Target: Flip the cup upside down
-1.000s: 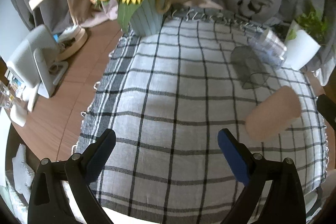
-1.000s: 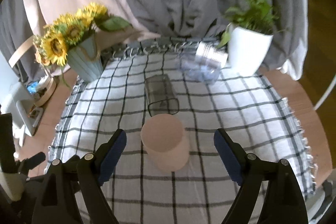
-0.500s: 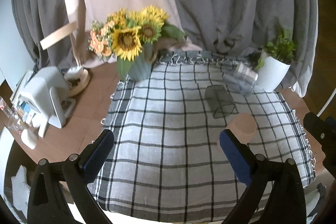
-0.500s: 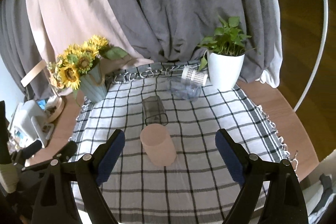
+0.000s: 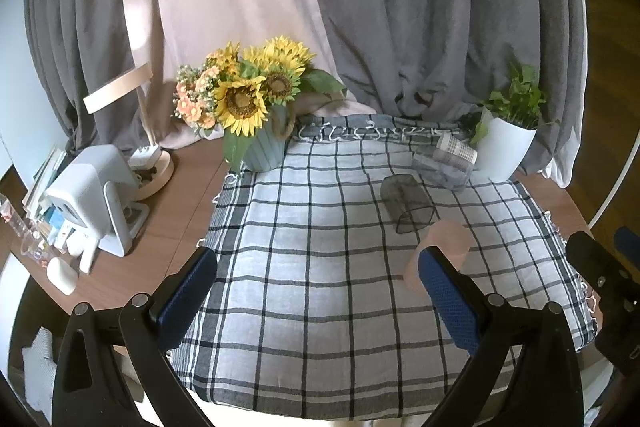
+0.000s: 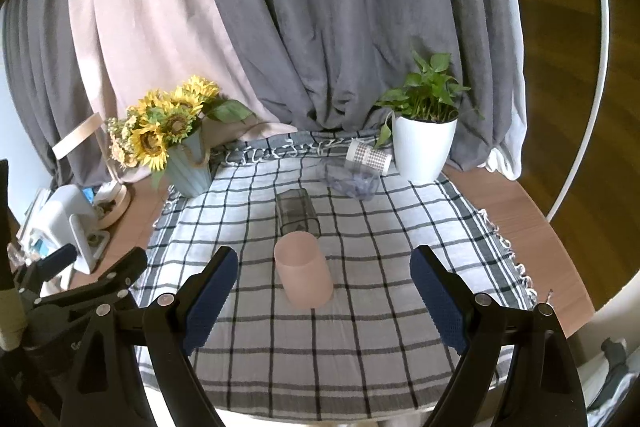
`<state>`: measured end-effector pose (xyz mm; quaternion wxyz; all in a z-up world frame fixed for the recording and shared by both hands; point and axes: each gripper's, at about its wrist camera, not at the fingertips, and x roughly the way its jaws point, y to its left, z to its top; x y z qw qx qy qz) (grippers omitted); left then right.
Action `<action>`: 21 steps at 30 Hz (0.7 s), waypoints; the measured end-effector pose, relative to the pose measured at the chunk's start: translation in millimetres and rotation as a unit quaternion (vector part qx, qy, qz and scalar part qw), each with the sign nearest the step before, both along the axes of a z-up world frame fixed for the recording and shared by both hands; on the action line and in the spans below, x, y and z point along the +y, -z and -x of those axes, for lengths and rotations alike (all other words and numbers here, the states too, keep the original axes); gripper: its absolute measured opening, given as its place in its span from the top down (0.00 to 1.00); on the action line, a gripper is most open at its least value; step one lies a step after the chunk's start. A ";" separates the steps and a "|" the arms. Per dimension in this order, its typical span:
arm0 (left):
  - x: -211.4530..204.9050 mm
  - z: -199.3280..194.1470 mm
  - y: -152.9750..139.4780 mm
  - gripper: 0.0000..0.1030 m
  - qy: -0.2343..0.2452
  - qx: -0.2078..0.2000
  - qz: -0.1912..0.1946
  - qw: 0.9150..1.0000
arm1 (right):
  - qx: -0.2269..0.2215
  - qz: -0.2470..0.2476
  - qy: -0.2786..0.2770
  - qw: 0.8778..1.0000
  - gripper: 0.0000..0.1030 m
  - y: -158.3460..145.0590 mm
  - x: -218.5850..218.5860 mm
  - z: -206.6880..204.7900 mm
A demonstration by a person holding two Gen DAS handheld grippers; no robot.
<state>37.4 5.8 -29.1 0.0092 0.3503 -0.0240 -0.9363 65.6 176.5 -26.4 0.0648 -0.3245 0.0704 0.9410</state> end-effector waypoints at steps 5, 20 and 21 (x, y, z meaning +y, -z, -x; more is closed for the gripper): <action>3.2 -2.0 -2.1 0.00 0.007 0.004 -0.002 1.000 | 0.007 -0.006 0.006 1.000 0.15 -3.1 1.1 -4.0; 8.3 -6.8 -5.0 0.00 0.016 0.015 0.009 1.000 | 0.007 -0.007 0.015 1.000 0.15 -2.7 3.4 -9.0; 8.5 -7.1 -5.2 0.00 0.017 0.016 0.010 1.000 | 0.007 -0.007 0.015 1.000 0.15 -2.8 3.5 -9.2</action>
